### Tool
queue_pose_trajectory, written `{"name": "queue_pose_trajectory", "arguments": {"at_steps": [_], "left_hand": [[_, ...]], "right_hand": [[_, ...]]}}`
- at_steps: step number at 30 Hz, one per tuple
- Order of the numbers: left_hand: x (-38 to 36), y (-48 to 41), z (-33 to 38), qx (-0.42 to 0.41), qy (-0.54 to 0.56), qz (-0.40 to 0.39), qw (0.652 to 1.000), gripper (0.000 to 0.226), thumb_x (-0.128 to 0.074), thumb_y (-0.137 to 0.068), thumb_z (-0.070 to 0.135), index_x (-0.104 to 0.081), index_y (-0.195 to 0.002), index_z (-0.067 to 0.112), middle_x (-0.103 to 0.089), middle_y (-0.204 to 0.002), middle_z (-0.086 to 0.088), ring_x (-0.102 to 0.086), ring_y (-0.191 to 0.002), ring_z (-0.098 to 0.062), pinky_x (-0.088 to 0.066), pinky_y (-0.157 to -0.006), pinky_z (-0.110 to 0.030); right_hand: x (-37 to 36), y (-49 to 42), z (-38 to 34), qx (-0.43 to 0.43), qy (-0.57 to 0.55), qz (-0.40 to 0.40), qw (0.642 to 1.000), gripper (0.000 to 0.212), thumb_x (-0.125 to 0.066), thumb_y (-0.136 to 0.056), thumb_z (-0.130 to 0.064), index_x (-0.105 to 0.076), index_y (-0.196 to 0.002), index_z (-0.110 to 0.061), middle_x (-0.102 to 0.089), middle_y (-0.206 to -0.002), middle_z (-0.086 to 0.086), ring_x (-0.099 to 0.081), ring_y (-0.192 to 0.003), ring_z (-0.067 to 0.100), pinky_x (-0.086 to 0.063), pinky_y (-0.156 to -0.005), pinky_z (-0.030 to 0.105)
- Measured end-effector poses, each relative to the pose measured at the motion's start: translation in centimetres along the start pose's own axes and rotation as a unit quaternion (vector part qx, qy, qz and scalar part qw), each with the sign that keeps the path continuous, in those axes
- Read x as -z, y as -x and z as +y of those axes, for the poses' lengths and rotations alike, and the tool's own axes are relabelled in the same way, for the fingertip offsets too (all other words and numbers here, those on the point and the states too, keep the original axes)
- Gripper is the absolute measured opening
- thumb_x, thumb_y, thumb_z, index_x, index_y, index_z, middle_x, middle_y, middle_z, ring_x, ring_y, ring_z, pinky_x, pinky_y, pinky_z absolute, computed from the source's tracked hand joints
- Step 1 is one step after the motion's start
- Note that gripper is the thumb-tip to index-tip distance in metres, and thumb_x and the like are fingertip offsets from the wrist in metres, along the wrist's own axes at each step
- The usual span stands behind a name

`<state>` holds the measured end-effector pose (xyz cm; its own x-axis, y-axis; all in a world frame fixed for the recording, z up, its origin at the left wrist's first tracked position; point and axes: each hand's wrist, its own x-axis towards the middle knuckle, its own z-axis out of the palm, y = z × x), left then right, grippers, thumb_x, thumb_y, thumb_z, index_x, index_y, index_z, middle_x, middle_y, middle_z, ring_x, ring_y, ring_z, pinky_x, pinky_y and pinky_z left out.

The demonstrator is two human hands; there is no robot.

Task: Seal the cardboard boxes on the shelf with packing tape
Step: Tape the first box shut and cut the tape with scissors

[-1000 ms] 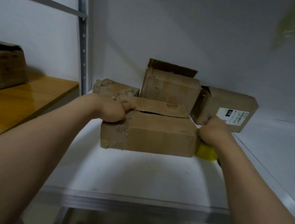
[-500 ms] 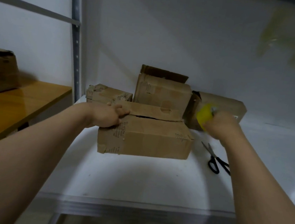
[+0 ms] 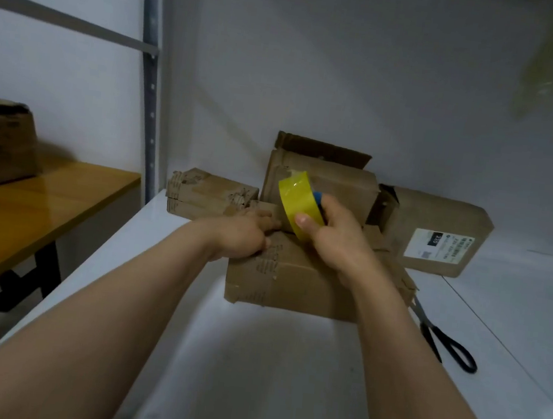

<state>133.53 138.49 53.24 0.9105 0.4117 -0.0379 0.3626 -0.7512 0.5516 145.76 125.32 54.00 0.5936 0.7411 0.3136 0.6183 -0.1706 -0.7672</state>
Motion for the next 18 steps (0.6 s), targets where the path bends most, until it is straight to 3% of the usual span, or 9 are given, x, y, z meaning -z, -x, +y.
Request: {"name": "queue_pose_trajectory", "arguments": {"at_steps": [4,7,10,13,15,18], "left_hand": [[0.4,-1.2,-1.0,0.017,0.025,0.002,1.000,0.061,-0.054,-0.091,0.032,-0.040,-0.150,0.043,-0.027,-0.160,0.009,-0.020,-0.148,-0.028,-0.021,-0.121,-0.054],[0.4,-2.2,-2.9,0.024,0.095,0.019,0.995,0.072,-0.066,-0.069,0.052,-0.048,-0.139,0.050,-0.046,-0.146,0.008,-0.041,-0.138,-0.024,-0.037,-0.114,-0.051],[1.2,-2.4,-2.7,-0.002,0.192,0.046,0.980,0.077,-0.075,-0.071,0.034,-0.047,-0.142,0.038,-0.057,-0.138,0.005,-0.057,-0.123,-0.018,-0.050,-0.104,-0.045],[3.2,-1.6,-0.9,-0.087,0.245,0.120,0.958,0.071,-0.068,-0.091,0.009,-0.037,-0.150,0.034,-0.048,-0.141,0.010,-0.046,-0.132,-0.012,-0.048,-0.102,-0.030],[4.4,-0.4,0.6,-0.178,0.235,0.148,0.944,0.063,-0.066,-0.093,0.011,-0.044,-0.146,0.035,-0.049,-0.142,0.015,-0.043,-0.134,-0.001,-0.045,-0.098,-0.017],[5.0,0.4,2.0,-0.221,0.211,0.153,0.940,0.038,-0.065,-0.094,0.013,-0.063,-0.129,0.028,-0.064,-0.128,0.012,-0.057,-0.122,-0.001,-0.051,-0.098,-0.025]], "right_hand": [[0.3,-0.2,1.6,0.022,-0.059,-0.006,0.998,0.030,-0.064,-0.096,-0.033,-0.059,-0.126,-0.030,-0.067,-0.115,-0.006,-0.063,-0.106,0.015,-0.049,-0.100,0.052],[0.2,0.0,2.6,0.041,-0.096,-0.016,0.994,0.022,-0.065,-0.093,-0.036,-0.061,-0.115,-0.032,-0.069,-0.109,-0.003,-0.065,-0.102,0.018,-0.050,-0.098,0.055],[0.3,-0.1,2.8,0.050,-0.117,-0.023,0.992,0.024,-0.065,-0.092,-0.037,-0.062,-0.116,-0.033,-0.069,-0.109,-0.003,-0.066,-0.102,0.018,-0.051,-0.097,0.056],[0.5,0.2,2.9,0.067,-0.135,-0.029,0.988,0.028,-0.064,-0.091,-0.040,-0.062,-0.118,-0.032,-0.068,-0.108,0.001,-0.066,-0.101,0.022,-0.051,-0.096,0.057],[0.6,0.5,3.0,0.079,-0.157,-0.023,0.984,0.038,-0.064,-0.086,-0.047,-0.063,-0.119,-0.028,-0.067,-0.107,0.010,-0.065,-0.101,0.029,-0.050,-0.095,0.060],[0.8,0.9,3.1,0.099,-0.203,-0.030,0.974,0.035,-0.063,-0.087,-0.039,-0.065,-0.113,-0.017,-0.062,-0.098,0.022,-0.063,-0.091,0.028,-0.049,-0.085,0.049]]}}
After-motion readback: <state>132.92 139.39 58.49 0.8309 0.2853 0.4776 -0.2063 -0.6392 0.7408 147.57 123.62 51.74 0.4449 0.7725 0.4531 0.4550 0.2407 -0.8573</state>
